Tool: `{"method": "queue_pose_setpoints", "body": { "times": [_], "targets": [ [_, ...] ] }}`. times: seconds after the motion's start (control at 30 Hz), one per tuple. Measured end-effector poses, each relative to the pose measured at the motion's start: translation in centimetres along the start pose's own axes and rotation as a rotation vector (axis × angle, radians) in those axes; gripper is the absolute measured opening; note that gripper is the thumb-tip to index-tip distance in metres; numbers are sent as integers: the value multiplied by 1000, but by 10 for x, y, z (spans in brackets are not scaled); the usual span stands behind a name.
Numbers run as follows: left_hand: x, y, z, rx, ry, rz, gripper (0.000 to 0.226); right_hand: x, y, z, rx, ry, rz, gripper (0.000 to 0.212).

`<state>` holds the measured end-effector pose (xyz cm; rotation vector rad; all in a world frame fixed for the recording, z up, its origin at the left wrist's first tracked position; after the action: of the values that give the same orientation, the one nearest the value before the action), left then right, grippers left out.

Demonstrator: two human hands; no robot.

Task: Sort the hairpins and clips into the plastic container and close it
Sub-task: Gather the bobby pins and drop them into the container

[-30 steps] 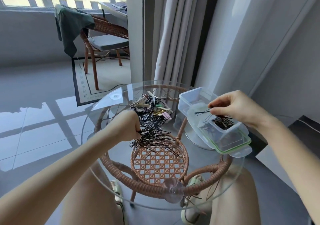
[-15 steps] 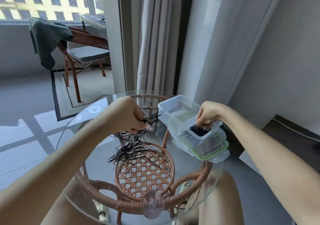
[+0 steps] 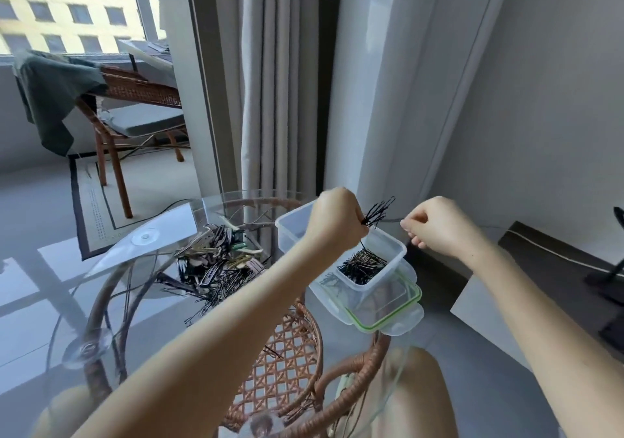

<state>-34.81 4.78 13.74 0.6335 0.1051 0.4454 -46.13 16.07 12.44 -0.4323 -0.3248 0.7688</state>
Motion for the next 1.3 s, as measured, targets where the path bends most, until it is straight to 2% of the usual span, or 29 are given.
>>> {"method": "queue_pose_setpoints", "body": {
  "times": [0.2, 0.23, 0.3, 0.33, 0.43, 0.53, 0.6, 0.7, 0.8, 0.87, 0.97, 1.07, 1.17, 1.23, 1.3],
  "targets": [
    [-18, -20, -72, -326, -266, 111, 9, 9, -4, -4, 53, -23, 45, 33],
    [-20, -21, -74, -351, -274, 82, 15, 11, -7, -4, 61, -19, 62, 33],
    [-18, -21, -67, -328, -286, 27, 49, 15, -15, -3, 88, -8, 99, 33],
    [-14, -21, -61, -287, -284, 2, 55, 18, -21, -2, 99, 0, 117, 33],
    [4, -21, -28, -172, -192, -81, 42, 31, -47, -3, 89, 30, 220, 29],
    [37, -35, 19, -76, 64, -170, 26, 53, -81, -22, 17, -15, 322, 22],
    [62, -57, 39, -113, 143, -176, 26, 66, -101, -51, 23, -134, 367, 37],
    [96, -116, 49, -226, 54, -5, 37, 74, -114, -111, 170, -351, 406, 63],
    [138, -181, 35, -366, -180, 266, 69, 73, -107, -172, 353, -513, 369, 76],
    [166, -212, 19, -396, -310, 414, 97, 68, -103, -200, 424, -558, 337, 86],
    [187, -231, -3, -360, -334, 493, 124, 52, -116, -223, 445, -528, 339, 108],
    [176, -220, -20, -344, -266, 436, 117, 33, -141, -238, 453, -478, 378, 115],
    [153, -211, -27, -345, -231, 383, 106, 17, -160, -248, 435, -509, 407, 118],
    [140, -213, -25, -330, -229, 367, 97, 12, -166, -250, 427, -533, 432, 109],
    [132, -217, -23, -308, -237, 349, 88, 10, -169, -247, 402, -517, 455, 92]
  ]
}}
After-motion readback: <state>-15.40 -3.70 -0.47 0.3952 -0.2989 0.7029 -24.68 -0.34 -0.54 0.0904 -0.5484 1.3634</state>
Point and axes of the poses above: each hand's wrist, its own x-axis away from the middle knuckle, its own z-axis out of the back of the hand, y = z × x, the point moved 9 cm from there along -x, towards the middle knuckle, and after that the axes turned 15 degrees about -y, right-handed, at the moved point
